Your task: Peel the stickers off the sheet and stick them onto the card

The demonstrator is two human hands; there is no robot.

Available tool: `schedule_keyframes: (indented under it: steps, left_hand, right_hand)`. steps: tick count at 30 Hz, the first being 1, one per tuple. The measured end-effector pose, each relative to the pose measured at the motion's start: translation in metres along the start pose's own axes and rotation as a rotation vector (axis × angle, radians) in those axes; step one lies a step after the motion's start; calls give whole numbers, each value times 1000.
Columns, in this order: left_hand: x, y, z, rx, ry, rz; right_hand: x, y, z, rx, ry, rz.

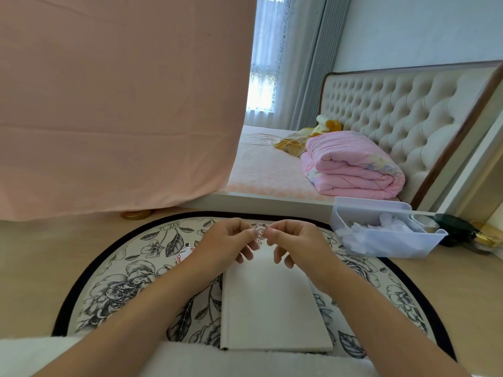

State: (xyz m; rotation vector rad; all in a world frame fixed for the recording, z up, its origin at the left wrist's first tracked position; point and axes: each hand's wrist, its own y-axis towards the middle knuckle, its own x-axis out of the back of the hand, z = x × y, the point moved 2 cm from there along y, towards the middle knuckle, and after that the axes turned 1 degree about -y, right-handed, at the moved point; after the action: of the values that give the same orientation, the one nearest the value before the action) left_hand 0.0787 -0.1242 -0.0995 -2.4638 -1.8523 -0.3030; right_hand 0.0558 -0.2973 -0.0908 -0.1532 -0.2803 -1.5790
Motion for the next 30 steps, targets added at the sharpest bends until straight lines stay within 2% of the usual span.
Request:
schedule_keyframes:
  steps: [3, 9, 14, 18, 23, 28, 30]
  left_hand:
    - [-2, 0, 2, -35, 45, -43]
    - [-6, -3, 5, -180, 308, -102]
    - [-4, -6, 2, -263, 429, -68]
    - [-1, -4, 2, -283, 518, -69]
    - [-3, 2, 6, -280, 546, -76]
    - [-4, 3, 18, -342, 890, 12]
    - [-5, 3, 22, -331, 930, 54]
  right_hand:
    - [0, 0, 0, -4, -41, -27]
    - [2, 1, 3, 85, -258, -169]
    - [6, 1, 5, 181, -288, -103]
    - [9, 3, 5, 206, -378, -119]
    - [22, 9, 5, 76, -262, -182]
    - [29, 18, -2, -151, -240, -146]
    - [24, 22, -3, -188, -287, -102]
